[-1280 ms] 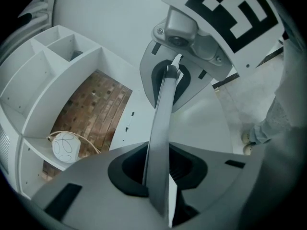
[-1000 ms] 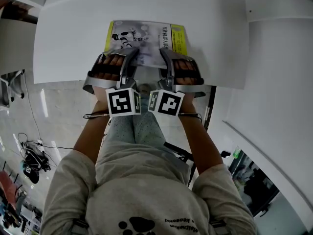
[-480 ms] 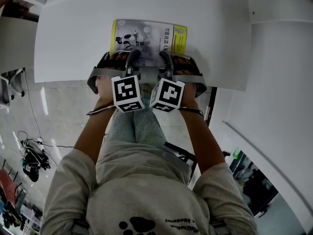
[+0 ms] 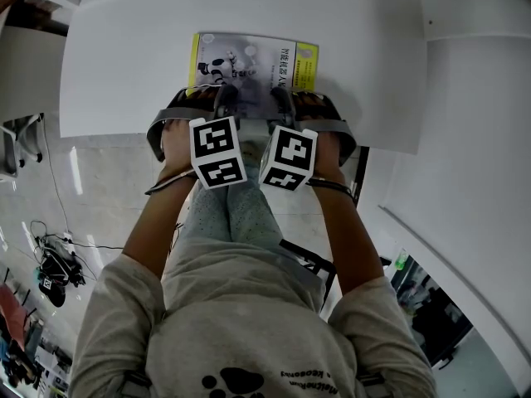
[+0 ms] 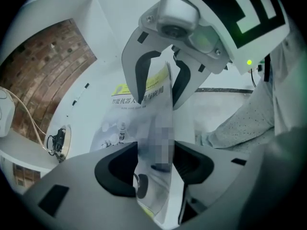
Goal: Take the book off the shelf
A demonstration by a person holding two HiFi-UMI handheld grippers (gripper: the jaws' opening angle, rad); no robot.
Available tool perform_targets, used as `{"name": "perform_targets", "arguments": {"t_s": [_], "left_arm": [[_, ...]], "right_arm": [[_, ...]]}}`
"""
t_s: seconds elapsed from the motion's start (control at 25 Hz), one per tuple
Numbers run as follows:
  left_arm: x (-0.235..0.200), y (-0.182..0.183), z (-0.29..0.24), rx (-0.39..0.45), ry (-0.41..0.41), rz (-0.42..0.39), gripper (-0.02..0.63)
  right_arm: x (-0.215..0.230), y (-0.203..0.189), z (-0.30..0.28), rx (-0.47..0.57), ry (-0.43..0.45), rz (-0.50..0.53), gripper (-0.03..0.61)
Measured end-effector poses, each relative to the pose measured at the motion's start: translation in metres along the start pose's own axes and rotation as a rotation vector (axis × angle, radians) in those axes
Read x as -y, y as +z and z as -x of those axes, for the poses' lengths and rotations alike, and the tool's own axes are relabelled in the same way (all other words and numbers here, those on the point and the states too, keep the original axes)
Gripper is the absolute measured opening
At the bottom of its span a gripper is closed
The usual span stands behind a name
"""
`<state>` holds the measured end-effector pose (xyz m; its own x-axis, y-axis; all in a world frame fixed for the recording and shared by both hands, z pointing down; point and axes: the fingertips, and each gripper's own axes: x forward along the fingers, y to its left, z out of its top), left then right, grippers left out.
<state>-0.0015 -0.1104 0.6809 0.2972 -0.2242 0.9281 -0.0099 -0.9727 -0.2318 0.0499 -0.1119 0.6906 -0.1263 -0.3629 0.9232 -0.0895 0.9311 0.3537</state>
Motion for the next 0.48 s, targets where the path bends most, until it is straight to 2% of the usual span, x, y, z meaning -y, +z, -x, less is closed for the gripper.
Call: {"name": "perform_targets", "arguments": {"t_s": [0.2, 0.48], "left_arm": [[0.008, 0.001, 0.004, -0.003, -0.047, 0.004, 0.215], [0.014, 0.003, 0.012, 0.015, -0.106, 0.035, 0.215]], "right_arm": [[-0.013, 0.003, 0.004, 0.014, 0.069, -0.010, 0.244], [-0.016, 0.009, 0.011, 0.031, 0.096, -0.016, 0.244]]}}
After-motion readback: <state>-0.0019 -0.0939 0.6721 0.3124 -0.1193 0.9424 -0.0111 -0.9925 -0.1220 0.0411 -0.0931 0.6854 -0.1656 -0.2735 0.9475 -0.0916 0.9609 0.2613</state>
